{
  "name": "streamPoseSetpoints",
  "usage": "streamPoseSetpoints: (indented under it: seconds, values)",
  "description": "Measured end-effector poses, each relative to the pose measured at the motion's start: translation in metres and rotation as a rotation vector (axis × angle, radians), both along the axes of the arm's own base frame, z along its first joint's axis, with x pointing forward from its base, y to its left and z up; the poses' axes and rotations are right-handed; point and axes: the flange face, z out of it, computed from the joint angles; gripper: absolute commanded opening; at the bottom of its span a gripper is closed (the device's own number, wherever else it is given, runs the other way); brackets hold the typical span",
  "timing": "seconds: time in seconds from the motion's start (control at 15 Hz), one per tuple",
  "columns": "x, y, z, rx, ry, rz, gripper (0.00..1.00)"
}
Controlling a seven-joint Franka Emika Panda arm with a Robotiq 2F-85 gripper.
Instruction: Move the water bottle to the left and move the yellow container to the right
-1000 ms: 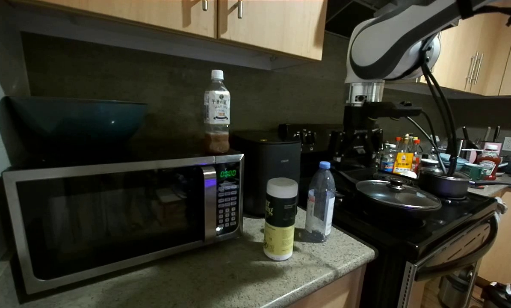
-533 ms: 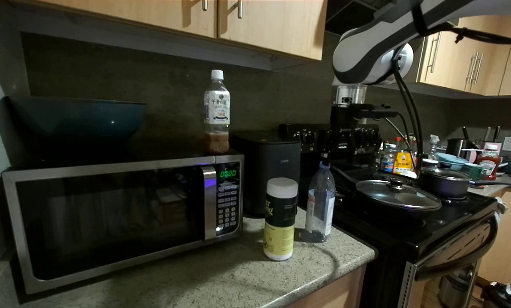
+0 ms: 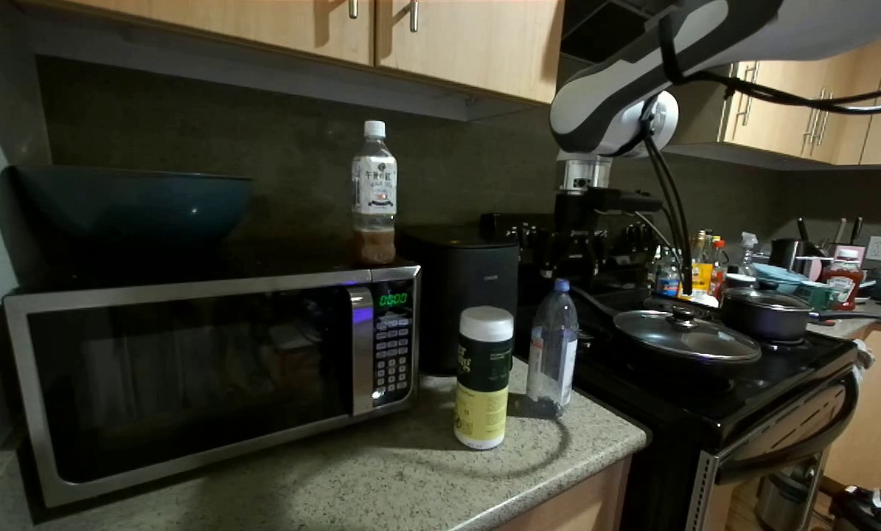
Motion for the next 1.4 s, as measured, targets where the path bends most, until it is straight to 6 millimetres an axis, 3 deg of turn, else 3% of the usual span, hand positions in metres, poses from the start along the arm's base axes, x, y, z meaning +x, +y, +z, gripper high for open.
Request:
streamPoseSetpoints:
  seconds: [0.07,0.13,0.67,0.8,0.87,0.93,1.13,1.2,1.33,1.4]
  values:
    - [0.0013,-0.0006,-0.0018,0.001,0.019,-0.001,0.75]
    - [0.0019,-0.0013,-0.0033,0.002,0.036,-0.002,0.74]
    - [0.0064,-0.0048,-0.0065,0.006,0.098,-0.010,0.20]
    - [0.0069,-0.0044,-0.0056,0.006,0.097,-0.009,0.61]
    - [0.0071,-0.0043,-0.0050,0.006,0.095,-0.009,0.62]
    - [0.0073,-0.0043,-0.0046,0.005,0.094,-0.008,0.43]
    - [0.0074,-0.0041,-0.0049,0.005,0.095,-0.008,0.61]
    - [0.0074,-0.0040,-0.0049,0.005,0.095,-0.008,0.87]
    - [0.0074,-0.0039,-0.0050,0.005,0.095,-0.008,0.89]
    - [0.0075,-0.0039,-0.0051,0.005,0.095,-0.008,0.96]
